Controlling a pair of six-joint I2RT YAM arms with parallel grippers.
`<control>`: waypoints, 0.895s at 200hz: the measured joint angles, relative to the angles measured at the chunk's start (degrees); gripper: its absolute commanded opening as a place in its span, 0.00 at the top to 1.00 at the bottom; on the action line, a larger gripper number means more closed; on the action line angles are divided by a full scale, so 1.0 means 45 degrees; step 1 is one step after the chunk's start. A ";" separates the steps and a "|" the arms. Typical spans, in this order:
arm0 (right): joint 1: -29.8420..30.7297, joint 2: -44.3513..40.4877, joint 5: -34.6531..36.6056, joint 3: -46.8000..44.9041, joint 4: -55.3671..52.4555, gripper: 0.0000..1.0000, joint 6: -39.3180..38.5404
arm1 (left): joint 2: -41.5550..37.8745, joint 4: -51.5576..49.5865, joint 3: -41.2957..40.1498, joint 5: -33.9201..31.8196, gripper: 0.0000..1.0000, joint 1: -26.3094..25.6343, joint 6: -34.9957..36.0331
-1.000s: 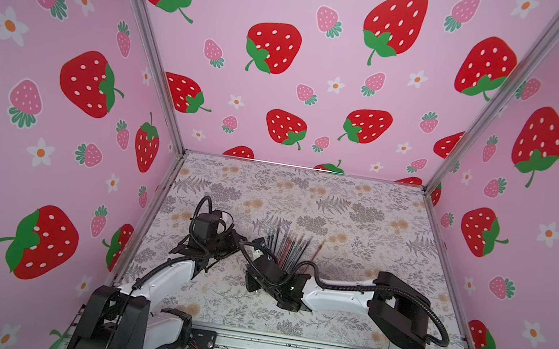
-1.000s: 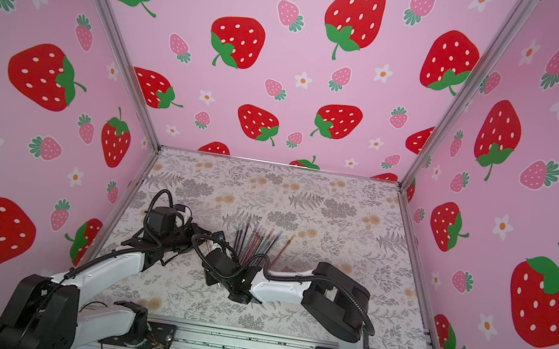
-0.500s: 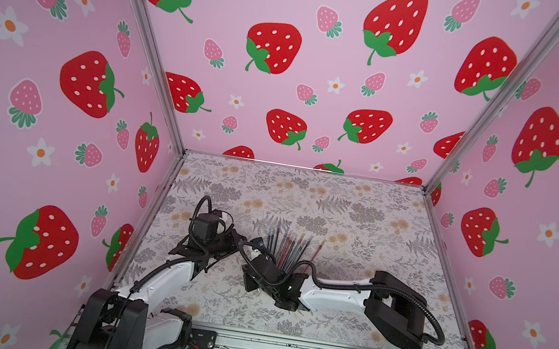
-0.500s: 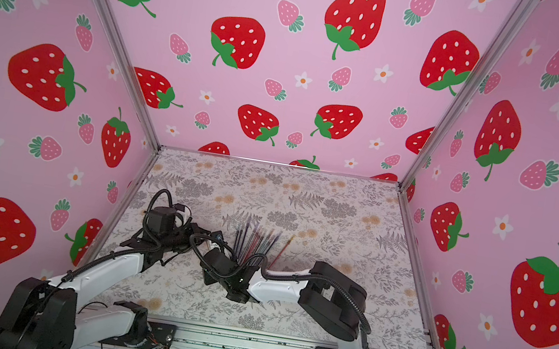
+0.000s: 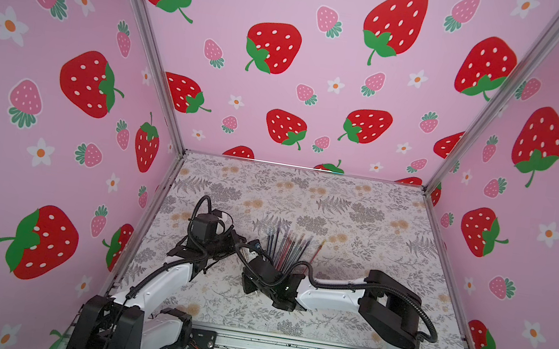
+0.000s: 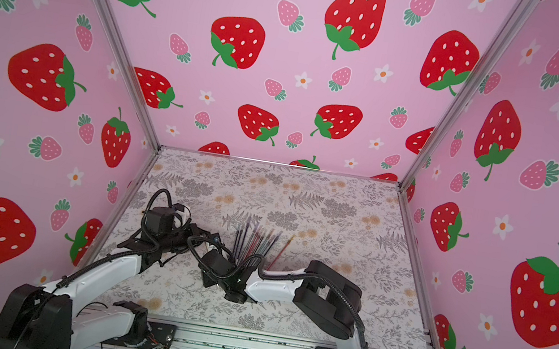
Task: Remove the protective cover of the pencils
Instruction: Remove the protective sleeve from the pencil.
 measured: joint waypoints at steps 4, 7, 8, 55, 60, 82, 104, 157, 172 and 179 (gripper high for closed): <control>0.0000 0.0000 0.0000 0.0000 0.0024 1.00 0.0000 | 0.0000 -0.0039 0.0029 -0.0010 1.00 0.0000 0.0029; 0.0000 0.0000 -0.0005 0.0000 0.0039 1.00 0.0000 | 0.0000 -0.0073 0.0053 -0.0034 1.00 0.0000 0.0068; 0.0000 0.0000 -0.0005 0.0000 0.0049 1.00 0.0000 | 0.0000 -0.0092 0.0063 -0.0039 1.00 0.0000 0.0078; 0.0015 0.0000 0.0029 -0.0005 0.0214 1.00 0.0010 | 0.0209 -0.0675 0.0583 -0.0228 1.00 -0.0019 0.0607; 0.0015 0.0000 0.0039 -0.0005 0.0223 1.00 0.0010 | 0.0253 -0.0714 0.0646 -0.0243 1.00 -0.0029 0.0646; 0.0015 0.0000 0.0136 -0.0010 0.0301 1.00 0.0049 | 0.0471 -0.1005 0.0962 -0.0291 1.00 -0.0058 0.0753; 0.0015 0.0000 0.0170 -0.0049 0.0447 1.00 0.0087 | 0.0646 -0.1413 0.1277 -0.0248 1.00 0.0039 0.0918; 0.0000 0.0000 0.0233 -0.0102 0.1020 1.00 0.0097 | 0.0918 -0.2307 0.1889 0.0345 1.00 0.0627 0.1064; 0.0000 0.0000 0.0233 -0.0107 0.1112 1.00 0.0097 | 0.0981 -0.2472 0.1987 0.0432 1.00 0.0763 0.1049; 0.0000 0.0000 0.0233 -0.0107 0.1161 1.00 0.0092 | 0.1020 -0.2565 0.2045 0.0486 1.00 0.0821 0.1035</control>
